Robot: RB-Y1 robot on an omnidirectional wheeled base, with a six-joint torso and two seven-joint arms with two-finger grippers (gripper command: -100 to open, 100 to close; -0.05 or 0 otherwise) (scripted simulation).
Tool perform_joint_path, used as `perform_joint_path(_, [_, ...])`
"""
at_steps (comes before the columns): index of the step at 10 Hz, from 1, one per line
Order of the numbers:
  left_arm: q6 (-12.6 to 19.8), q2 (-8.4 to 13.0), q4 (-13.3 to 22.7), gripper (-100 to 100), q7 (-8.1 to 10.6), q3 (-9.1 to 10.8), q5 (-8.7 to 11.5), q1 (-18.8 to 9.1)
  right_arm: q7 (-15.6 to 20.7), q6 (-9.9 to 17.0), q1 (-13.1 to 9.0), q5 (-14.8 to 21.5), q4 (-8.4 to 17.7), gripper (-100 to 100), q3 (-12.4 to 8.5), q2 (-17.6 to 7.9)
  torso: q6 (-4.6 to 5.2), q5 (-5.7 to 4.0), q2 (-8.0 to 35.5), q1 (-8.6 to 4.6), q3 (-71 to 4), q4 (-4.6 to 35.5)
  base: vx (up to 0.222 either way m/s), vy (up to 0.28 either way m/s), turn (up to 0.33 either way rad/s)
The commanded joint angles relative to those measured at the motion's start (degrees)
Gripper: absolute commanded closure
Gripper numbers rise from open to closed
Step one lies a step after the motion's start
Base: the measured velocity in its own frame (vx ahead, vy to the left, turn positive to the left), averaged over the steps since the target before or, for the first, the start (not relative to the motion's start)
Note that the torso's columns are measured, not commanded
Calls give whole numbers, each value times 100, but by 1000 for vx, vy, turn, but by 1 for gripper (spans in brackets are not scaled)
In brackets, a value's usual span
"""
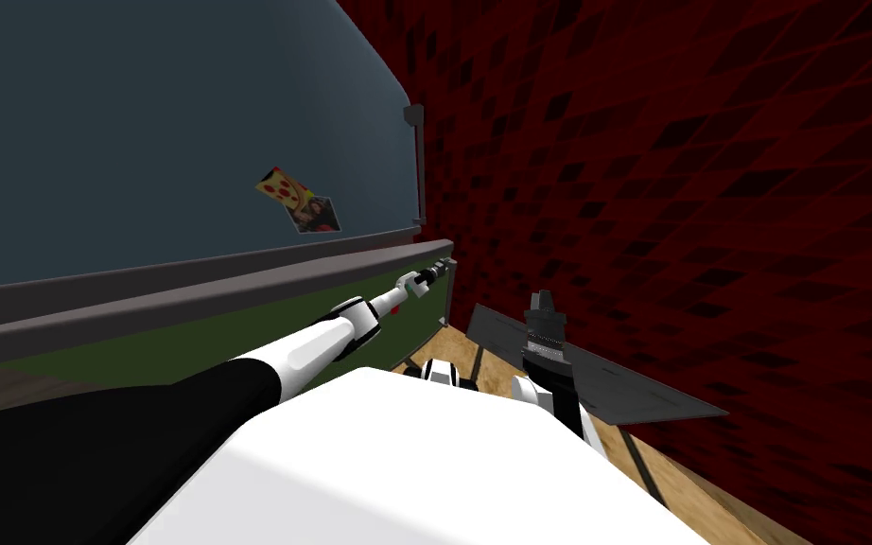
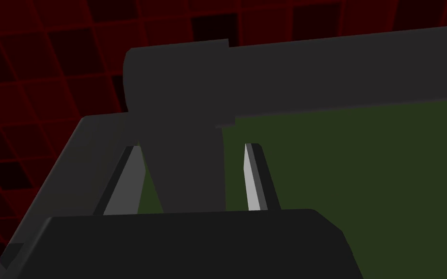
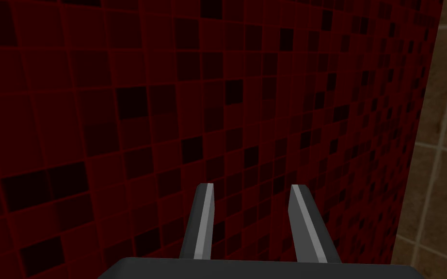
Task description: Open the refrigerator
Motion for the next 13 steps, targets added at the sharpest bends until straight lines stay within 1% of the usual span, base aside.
perform_joint_path(1, [-405,-14,460,100,318,-422,76,-494,0,0,-3,0,0,0,0,0,10,0,67,-12,36,11,-257,-22,-25])
perform_joint_path(2, [-405,-14,627,100,318,-449,76,-681,0,0,-4,0,0,0,1,1,8,0,97,-11,62,36,-141,-30,-21])
perform_joint_path(4, [-405,-14,1098,100,318,-449,76,-714,0,0,-1,0,0,0,0,0,-12,-2,54,4,38,73,-4,-23,-9])
perform_joint_path(6, [-405,-14,1131,100,318,-449,76,-714,0,0,0,0,0,0,0,0,-20,6,63,26,41,42,36,3,4])
perform_joint_path(7, [-658,12,1262,100,625,-704,156,-1016,0,0,0,0,0,0,0,0,-24,7,68,28,44,32,-177,10,0])
perform_joint_path(8, [-782,12,1428,100,642,-805,156,-1203,0,0,-3,0,0,0,0,0,-9,5,124,16,75,44,-270,-34,-35])
perform_joint_path(9, [-841,12,1699,100,642,-847,156,-1427,0,1,-4,0,0,0,1,1,-21,0,151,3,98,73,-166,-55,-24])
perform_joint_path(10, [-841,12,1961,100,642,-847,156,-1474,0,0,-2,0,0,0,1,1,-34,0,135,13,92,112,-44,-35,-12])
perform_joint_path(11, [-906,-77,2010,100,669,-890,159,-1441,0,0,-1,0,0,0,1,1,-46,6,121,38,83,124,-2,-13,8])
perform_joint_path(12, [-752,14,1848,100,808,-720,-94,-1306,0,0,0,0,0,0,0,0,-40,11,128,50,85,110,-117,84,-276])
perform_joint_path(13, [-752,14,1848,100,808,-720,-94,-1306,0,0,-3,0,0,0,0,-1,-21,17,158,63,100,90,-154,106,-327])
